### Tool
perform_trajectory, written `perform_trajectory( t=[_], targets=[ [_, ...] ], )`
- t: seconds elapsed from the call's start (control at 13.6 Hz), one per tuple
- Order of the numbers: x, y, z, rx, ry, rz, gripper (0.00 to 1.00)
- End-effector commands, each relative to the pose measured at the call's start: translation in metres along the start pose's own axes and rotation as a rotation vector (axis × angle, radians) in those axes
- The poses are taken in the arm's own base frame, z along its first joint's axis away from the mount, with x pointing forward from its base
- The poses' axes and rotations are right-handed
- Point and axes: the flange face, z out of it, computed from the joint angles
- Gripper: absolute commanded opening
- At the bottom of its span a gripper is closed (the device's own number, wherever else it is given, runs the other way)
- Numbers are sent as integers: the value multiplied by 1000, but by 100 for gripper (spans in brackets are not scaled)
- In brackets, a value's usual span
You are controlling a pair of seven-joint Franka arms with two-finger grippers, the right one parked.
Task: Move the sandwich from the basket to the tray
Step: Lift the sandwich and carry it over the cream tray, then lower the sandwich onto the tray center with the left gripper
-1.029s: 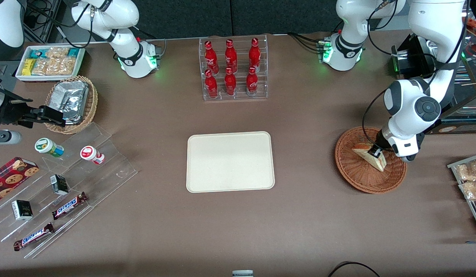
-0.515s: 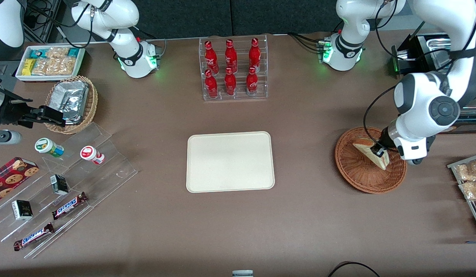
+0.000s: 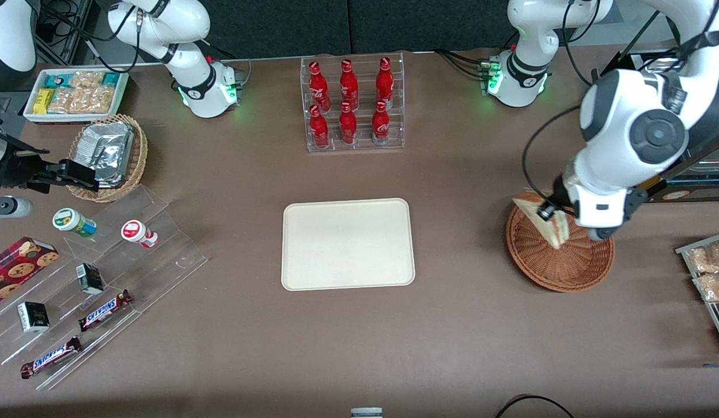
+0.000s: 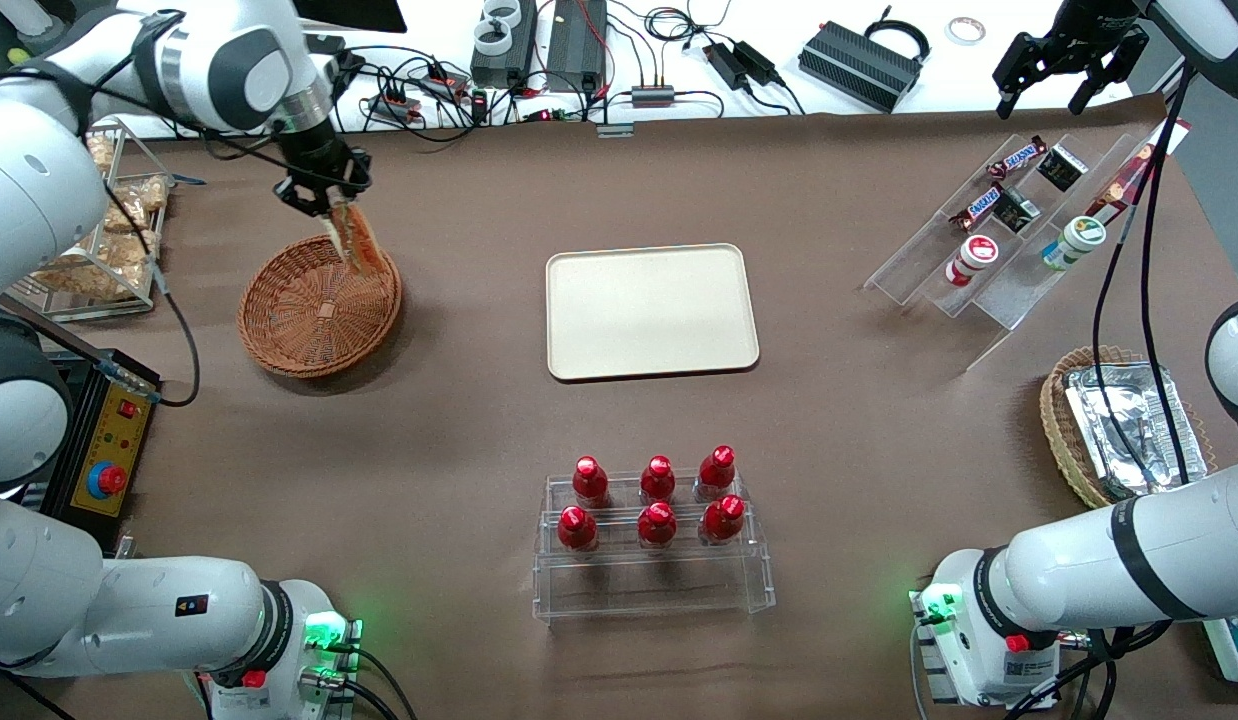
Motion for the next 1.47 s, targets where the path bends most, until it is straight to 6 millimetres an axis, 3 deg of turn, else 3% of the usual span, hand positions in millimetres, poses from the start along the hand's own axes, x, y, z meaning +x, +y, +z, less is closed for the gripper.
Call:
perform_trajectory(
  t=[0.0,0.15,0.37,0.59,0.66,0.81,1.03,1.4],
  targets=[
    [-31,32,-29,-21,14,71,25],
    [-60,59,-29,-42,10,135,25],
    [-107,113,-5,-35,-19,267,25],
    [-151,168,39,9,-8,376,25],
    [-152,180,58,10,-14,388,25],
    [-174,203,80,-41,-13,423,25],
    [-191,223,114,-55,6,444,25],
    [-239,243,145,-59,55,477,24]
  ],
)
